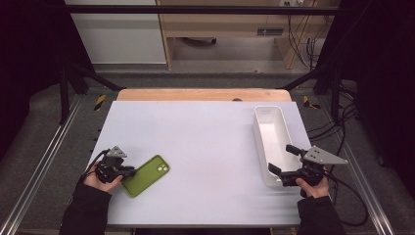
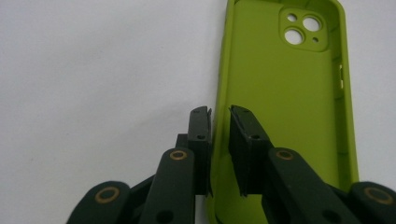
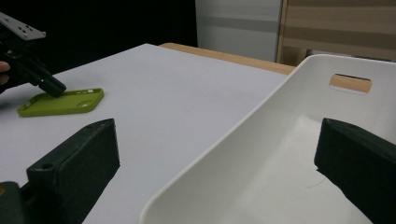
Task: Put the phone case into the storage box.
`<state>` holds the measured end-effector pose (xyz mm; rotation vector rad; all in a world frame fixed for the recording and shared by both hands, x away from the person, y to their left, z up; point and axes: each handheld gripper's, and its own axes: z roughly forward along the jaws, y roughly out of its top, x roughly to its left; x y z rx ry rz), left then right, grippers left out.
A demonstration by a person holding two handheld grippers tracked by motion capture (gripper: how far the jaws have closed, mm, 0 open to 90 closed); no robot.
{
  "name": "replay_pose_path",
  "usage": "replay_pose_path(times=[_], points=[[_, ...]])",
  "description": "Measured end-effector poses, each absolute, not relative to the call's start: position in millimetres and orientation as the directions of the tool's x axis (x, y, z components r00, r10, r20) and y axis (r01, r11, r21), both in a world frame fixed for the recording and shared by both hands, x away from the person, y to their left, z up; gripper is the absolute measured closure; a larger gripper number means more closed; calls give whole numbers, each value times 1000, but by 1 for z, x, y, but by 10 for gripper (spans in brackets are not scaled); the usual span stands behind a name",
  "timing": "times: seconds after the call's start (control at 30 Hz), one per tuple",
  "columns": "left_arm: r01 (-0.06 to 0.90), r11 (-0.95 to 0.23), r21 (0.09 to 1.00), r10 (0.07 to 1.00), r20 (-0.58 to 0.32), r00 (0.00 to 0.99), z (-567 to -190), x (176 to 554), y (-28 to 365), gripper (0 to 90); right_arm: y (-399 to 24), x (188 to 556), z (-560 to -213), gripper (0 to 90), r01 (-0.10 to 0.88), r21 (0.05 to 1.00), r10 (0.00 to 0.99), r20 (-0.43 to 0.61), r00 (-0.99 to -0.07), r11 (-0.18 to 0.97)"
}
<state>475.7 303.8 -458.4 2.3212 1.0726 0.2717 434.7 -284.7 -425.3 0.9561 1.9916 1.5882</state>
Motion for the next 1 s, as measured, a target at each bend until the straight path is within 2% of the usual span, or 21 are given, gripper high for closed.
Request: replay_pose_path(times=[0.27,0.37,1.0], points=[[639,-520,567,746,-64,663,-459,476,304,803,-285,435,-425,4,254,961,732,93,-675,113],[633,-524,569,747,-48,663,-458,476,304,834,-285,435,-425,4,255,960,731,94,-676,113],[620,-541,568,742,-26,670,-457,474,304,874,-285,435,-425,4,254,961,730,93,-677,113]])
